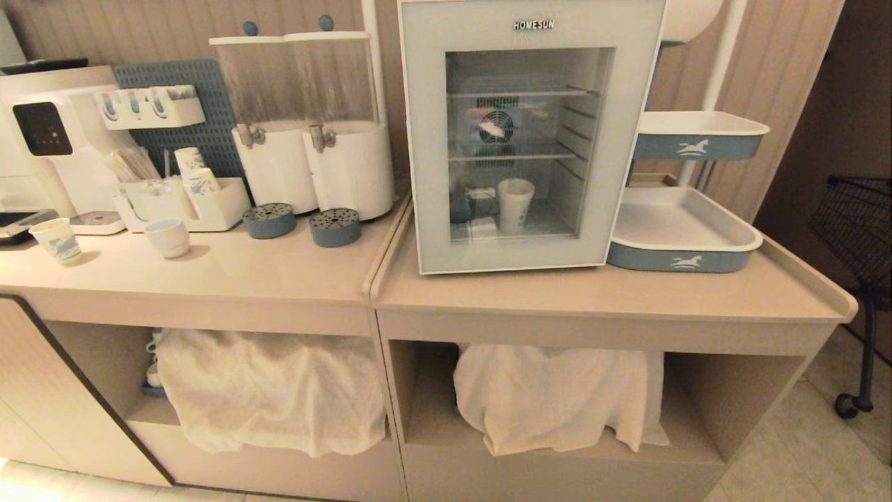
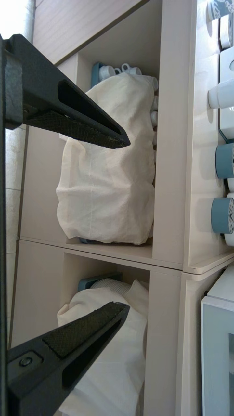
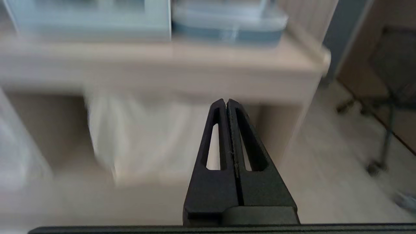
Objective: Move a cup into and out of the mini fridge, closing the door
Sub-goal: Open the freezer door
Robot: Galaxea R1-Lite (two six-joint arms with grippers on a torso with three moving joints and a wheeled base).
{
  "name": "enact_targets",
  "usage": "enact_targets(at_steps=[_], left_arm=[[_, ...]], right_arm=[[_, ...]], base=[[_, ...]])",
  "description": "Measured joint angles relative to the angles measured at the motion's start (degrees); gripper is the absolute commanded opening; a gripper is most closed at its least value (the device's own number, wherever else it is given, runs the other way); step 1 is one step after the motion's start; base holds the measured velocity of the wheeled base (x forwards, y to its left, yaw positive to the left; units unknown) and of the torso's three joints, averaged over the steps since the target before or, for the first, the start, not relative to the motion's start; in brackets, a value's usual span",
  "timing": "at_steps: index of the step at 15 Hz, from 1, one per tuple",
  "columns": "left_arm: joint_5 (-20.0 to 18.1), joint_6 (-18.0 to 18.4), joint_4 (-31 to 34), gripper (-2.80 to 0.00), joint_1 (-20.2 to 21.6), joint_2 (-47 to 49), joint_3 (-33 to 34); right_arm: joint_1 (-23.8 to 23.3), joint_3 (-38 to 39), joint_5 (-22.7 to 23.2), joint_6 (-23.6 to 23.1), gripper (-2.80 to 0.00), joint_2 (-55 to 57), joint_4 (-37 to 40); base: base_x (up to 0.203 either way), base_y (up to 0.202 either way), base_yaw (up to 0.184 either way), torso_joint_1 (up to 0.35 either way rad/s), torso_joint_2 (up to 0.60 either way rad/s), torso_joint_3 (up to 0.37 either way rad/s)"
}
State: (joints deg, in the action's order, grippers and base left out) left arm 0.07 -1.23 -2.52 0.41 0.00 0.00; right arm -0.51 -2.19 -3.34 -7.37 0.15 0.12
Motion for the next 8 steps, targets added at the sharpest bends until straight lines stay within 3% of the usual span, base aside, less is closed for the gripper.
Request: enact_targets(at_steps=[2, 5, 8], left_arm=[[-0.02, 0.0, 0.0, 0.0, 0.0, 0.0, 0.0], [0.0, 0.0, 0.0, 0.0, 0.0, 0.0, 0.0], [0.0, 0.18, 0.0, 0.0, 0.0, 0.0, 0.0]], right_arm=[[0.0, -2.83, 1.27, -3.54, -2.8, -0.15, 9.49], [0.03, -3.84, 8.03, -0.66, -2.8, -0.23, 13.2], [0.07, -3.71, 2.87, 7.13, -2.8, -0.23, 14.4]], base=[[0.0, 0.0, 0.0, 0.0, 0.0, 0.0], [0.0, 0.0, 0.0, 0.0, 0.0, 0.0], [0.0, 0.0, 0.0, 0.0, 0.0, 0.0]])
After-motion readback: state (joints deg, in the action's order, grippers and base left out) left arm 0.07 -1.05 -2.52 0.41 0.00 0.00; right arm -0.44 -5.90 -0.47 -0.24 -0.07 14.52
